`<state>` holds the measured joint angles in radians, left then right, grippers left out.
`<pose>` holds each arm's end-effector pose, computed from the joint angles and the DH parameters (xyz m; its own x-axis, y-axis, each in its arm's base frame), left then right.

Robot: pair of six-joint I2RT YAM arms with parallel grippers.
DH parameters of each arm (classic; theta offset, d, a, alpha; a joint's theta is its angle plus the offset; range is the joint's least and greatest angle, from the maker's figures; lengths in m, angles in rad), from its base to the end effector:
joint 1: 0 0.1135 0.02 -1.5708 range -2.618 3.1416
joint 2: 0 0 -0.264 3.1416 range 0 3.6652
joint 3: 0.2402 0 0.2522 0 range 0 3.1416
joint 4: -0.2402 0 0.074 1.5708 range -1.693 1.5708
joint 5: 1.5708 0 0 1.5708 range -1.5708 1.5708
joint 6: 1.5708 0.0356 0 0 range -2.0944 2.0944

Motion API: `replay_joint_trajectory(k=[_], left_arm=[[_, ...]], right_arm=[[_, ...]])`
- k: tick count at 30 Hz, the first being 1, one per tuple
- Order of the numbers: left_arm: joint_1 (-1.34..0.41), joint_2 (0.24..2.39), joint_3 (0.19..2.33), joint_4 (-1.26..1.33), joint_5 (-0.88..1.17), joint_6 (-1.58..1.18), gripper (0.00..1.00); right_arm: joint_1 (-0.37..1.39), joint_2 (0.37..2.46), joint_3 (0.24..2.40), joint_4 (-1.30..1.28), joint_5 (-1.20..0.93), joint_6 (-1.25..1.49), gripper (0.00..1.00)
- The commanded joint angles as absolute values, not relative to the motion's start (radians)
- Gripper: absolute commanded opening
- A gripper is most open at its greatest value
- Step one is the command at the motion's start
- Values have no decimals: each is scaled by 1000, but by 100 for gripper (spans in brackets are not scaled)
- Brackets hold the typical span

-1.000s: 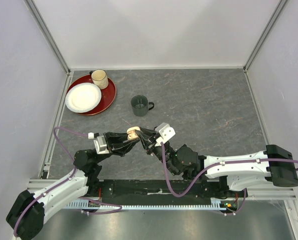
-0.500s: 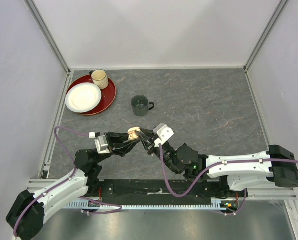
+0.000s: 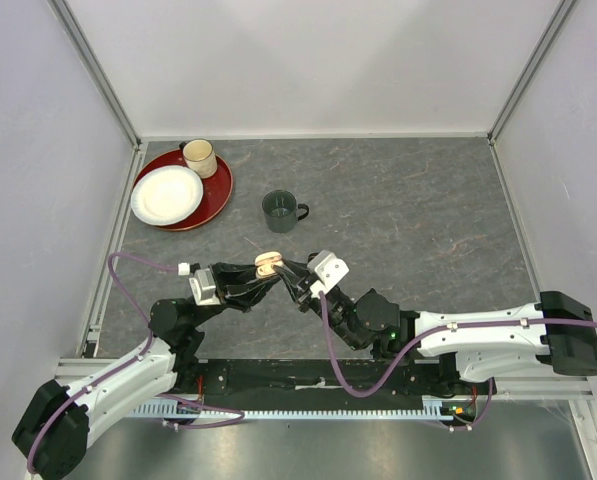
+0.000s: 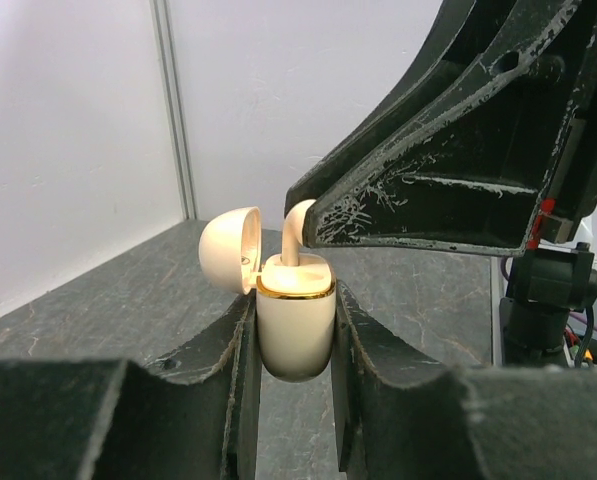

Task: Insert the wireless bluetooth earbuds into the charging case
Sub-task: Place the earbud in the charging case.

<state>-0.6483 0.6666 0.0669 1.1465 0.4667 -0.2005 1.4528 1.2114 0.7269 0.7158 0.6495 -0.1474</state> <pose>0.1011 -0.0967 0.2430 0.2378 -0.4032 -0.8837 0.9112 0.4076 0.0592 0.0533 0.2671 0.3231 0.1327 0.1256 -0.9832 -0.7098 0.7044 -0.0058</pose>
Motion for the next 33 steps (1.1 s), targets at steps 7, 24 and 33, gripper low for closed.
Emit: replay_joint_trajectory(k=[7,24,33], left_arm=[[-649,653,86,1252,414,-222,2],[-649,658,69,1241,417,-201,2],[-649,654,57,1233,407,-189,2]], right_arm=[[1459,1230,712,647,618,-160,0],[1459,1137,758,578,692,-8,77],[1402,962,732,534,828,119,92]])
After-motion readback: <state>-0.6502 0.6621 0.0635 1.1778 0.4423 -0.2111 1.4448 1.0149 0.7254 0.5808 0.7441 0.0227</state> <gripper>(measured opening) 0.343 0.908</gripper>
